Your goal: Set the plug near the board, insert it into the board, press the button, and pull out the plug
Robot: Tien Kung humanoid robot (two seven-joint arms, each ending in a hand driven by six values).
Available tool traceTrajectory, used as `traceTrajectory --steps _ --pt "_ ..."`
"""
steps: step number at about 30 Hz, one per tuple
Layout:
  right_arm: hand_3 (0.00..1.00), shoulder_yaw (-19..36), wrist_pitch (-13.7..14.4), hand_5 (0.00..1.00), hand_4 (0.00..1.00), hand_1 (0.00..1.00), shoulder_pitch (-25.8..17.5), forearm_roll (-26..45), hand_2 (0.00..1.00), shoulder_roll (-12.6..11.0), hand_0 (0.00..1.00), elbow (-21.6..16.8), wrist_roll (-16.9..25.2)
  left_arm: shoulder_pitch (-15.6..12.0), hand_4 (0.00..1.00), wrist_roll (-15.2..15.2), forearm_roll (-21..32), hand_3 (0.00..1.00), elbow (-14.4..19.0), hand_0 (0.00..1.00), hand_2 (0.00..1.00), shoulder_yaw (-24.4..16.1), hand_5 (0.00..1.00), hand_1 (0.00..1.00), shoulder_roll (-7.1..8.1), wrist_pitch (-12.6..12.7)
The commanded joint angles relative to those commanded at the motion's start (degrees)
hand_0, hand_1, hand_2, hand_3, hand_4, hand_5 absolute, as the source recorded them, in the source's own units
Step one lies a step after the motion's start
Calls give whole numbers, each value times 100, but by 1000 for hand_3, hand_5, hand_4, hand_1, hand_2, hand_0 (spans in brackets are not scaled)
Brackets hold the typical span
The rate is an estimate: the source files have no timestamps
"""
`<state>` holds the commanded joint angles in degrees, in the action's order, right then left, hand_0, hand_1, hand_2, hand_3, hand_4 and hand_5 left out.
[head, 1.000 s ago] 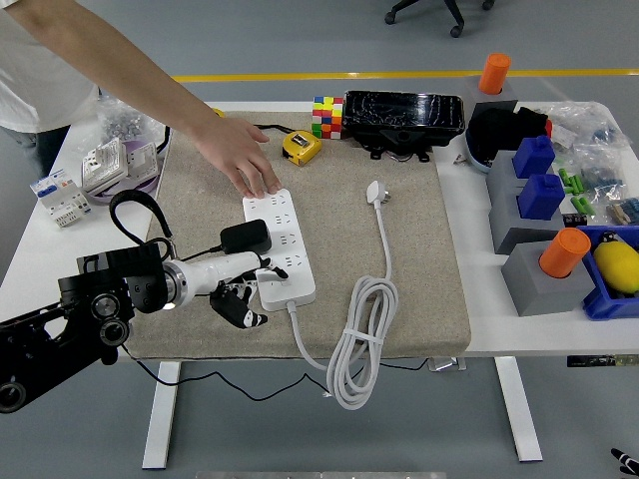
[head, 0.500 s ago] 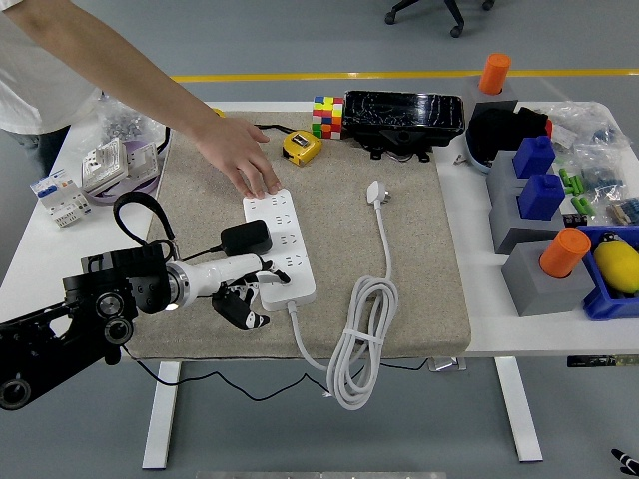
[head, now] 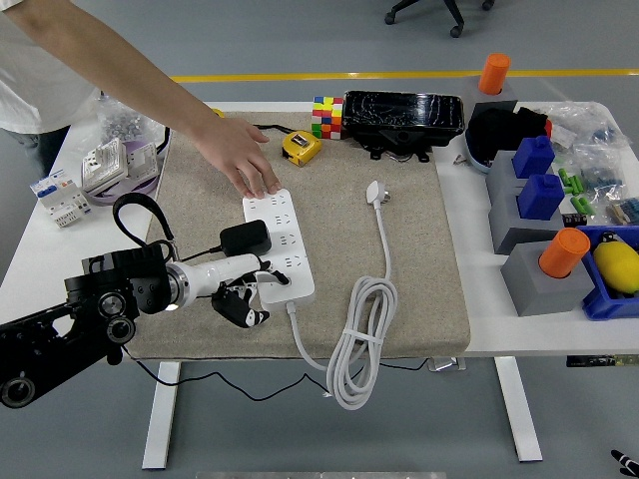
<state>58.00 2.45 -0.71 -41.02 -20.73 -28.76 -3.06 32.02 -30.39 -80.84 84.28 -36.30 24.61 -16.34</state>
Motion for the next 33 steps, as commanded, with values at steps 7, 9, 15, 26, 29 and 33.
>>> traceTrajectory --steps 7,9,15,26,29,33 --pt "554 31 5 506 908 661 -14 -5 660 0 653 -2 3 -93 537 151 -57 781 158 123 157 -196 2 52 19 5" --pt "554 35 4 506 908 661 -18 -8 660 1 653 7 -1 -154 537 334 -1 781 246 123 157 -314 2 52 33 66" --pt "554 51 4 506 908 661 -40 -11 659 24 652 16 0 -444 808 1396 365 617 339 213 240 -870 2 132 13 943" --pt "555 62 3 505 908 660 -62 -7 659 76 653 15 2 -344 994 2359 -605 587 -567 457 541 -817 176 566 -255 3022" --pt "555 79 2 505 908 660 -77 -7 659 86 653 19 -1 -289 994 2253 -847 587 -737 457 541 -749 176 566 -326 2986" --pt "552 89 5 505 908 661 -82 1 659 94 652 30 0 -189 998 2098 -1021 850 -911 787 833 -595 354 835 -385 2809"
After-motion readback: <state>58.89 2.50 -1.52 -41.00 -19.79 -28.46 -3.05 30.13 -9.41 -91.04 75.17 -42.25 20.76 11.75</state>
